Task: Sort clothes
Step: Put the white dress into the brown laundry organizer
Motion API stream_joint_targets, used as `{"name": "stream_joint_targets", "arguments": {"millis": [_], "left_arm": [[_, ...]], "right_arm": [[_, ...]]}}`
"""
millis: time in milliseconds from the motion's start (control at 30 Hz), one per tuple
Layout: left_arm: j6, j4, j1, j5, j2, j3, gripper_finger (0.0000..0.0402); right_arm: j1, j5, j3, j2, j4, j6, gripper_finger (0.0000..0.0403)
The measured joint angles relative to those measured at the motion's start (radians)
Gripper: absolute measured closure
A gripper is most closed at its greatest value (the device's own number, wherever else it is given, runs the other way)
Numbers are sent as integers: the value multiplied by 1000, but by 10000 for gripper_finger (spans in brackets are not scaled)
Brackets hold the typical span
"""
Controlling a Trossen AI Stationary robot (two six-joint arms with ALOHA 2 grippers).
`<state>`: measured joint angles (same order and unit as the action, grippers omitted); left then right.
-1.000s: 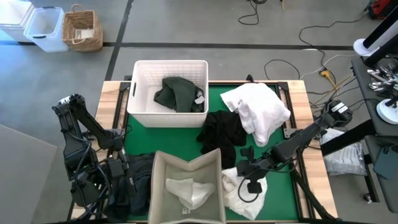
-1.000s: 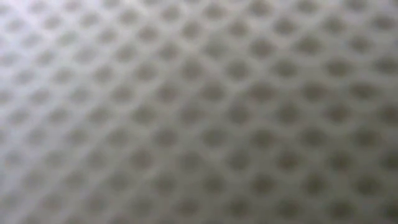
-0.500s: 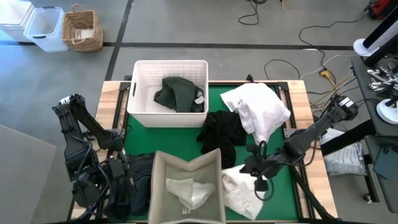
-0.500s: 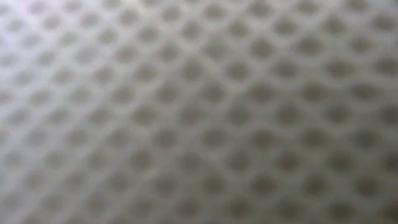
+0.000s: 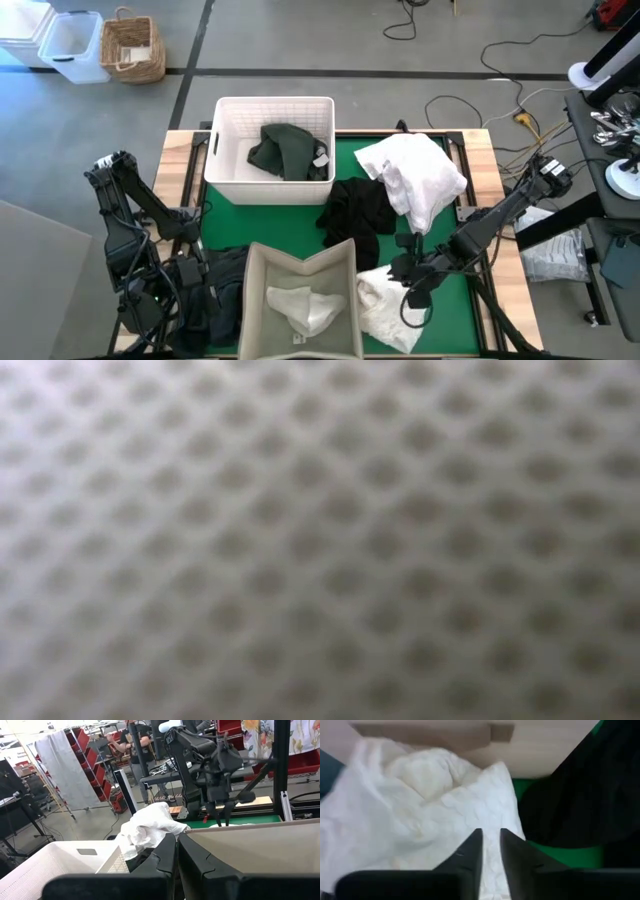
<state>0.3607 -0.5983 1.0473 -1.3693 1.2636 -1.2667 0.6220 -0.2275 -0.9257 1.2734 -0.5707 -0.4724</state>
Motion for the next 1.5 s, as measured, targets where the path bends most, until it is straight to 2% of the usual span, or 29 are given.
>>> {"name": "stream_joint_targets", "arguments": {"millis": [400,500,600,700,800,900,1067,1100,1267,1500], "left_arm": [[-10,-3,0,0,0,0,401],[-10,-3,0,0,0,1,401],[-11,-3,0,0,0,2,401],[-11,-3,0,0,0,5,401],[-11,-2,0,-5,0,13,401],[-11,-2,0,-9,0,21,401],[-12,-2,-1,-10,0,26,401],[-12,-2,-1,-10,0,26,401],[-12,-2,-2,-11,0,26,402],[-12,-1,-2,-11,0,26,401]], "right_arm": [[-1,0,0,177,-2,-81,118],[-1,0,0,222,-1,-81,88],[-3,6,0,253,8,-94,81],[-3,17,0,260,17,-94,104],[-3,20,0,253,21,-92,149],[-3,22,1,246,8,-79,219],[-3,21,2,236,-2,-30,362],[-3,21,2,230,-7,-22,376],[-3,16,2,167,-65,-39,390],[7,-62,-2,18,-98,-48,392]]}}
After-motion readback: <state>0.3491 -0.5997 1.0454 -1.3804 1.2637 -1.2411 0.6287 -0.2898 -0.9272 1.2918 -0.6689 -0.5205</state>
